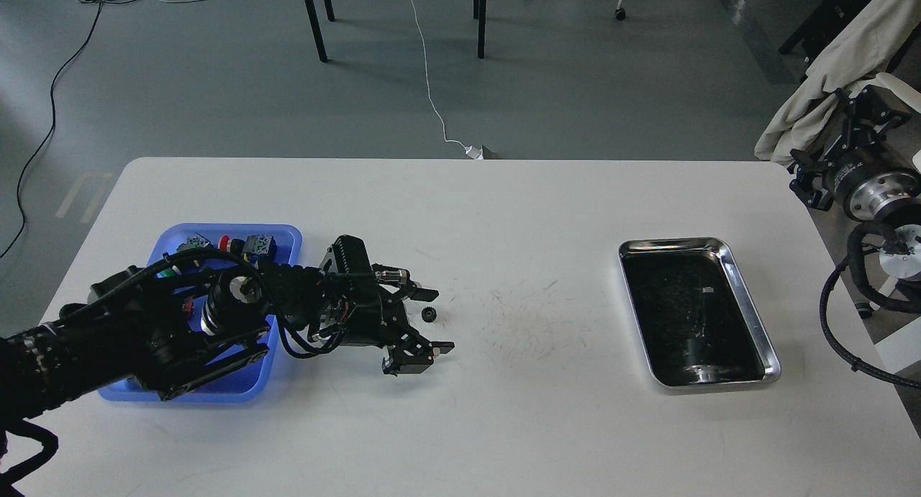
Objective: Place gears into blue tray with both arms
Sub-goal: 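Extend the left gripper past the blue tray toward the black part, then lower the left gripper onto the black part and close it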
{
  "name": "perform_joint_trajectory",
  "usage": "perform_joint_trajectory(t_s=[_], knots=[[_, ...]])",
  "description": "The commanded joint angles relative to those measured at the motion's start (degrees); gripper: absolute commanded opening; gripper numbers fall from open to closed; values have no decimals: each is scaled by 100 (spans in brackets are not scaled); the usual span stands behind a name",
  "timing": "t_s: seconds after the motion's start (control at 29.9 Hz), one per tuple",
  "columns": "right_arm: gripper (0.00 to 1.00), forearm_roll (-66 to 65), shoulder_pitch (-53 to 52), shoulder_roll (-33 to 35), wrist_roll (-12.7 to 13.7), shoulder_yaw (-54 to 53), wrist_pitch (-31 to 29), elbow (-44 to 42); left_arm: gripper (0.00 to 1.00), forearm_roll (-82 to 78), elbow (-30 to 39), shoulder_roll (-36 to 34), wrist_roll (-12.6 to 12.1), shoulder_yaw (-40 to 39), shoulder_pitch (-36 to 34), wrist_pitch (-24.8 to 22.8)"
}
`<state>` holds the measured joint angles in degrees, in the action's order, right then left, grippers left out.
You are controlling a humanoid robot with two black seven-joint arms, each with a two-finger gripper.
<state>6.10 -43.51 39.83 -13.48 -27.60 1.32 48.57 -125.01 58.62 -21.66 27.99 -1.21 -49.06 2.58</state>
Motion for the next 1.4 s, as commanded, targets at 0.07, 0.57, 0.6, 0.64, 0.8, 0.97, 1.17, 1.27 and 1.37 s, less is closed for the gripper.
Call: perform_joint_trajectory(t_s=[0.07,0.57,0.6,0.64,0.8,0.97,1.17,1.27,1.37], knots=[[97,-4,27,-2,-6,1,-9,-5,84,1,-131,83,1,226,-69,260],[97,-12,27,-10,-32,53,0,-14,74,1,-763,285,1,525,-447,726],[97,-12,27,-10,-32,53,0,-23,72,1,-807,285,1,543,-490,761],[97,-12,27,-10,-32,62,0,-32,70,1,-869,303,1,543,-508,805],[97,-21,44,-10,-32,62,0,-32,67,1,-1142,443,1,569,-474,946],[97,-21,53,-10,-32,71,0,-32,64,1,-1116,452,1,604,-421,972],[97,-30,53,-10,-41,97,-9,-128,64,1,-1036,400,1,674,-421,972],[97,-30,53,-10,-41,115,-9,-137,64,1,-1027,400,1,780,-421,1007],[97,-39,62,-10,-50,115,-17,-137,61,1,-1028,400,1,955,-421,1139]])
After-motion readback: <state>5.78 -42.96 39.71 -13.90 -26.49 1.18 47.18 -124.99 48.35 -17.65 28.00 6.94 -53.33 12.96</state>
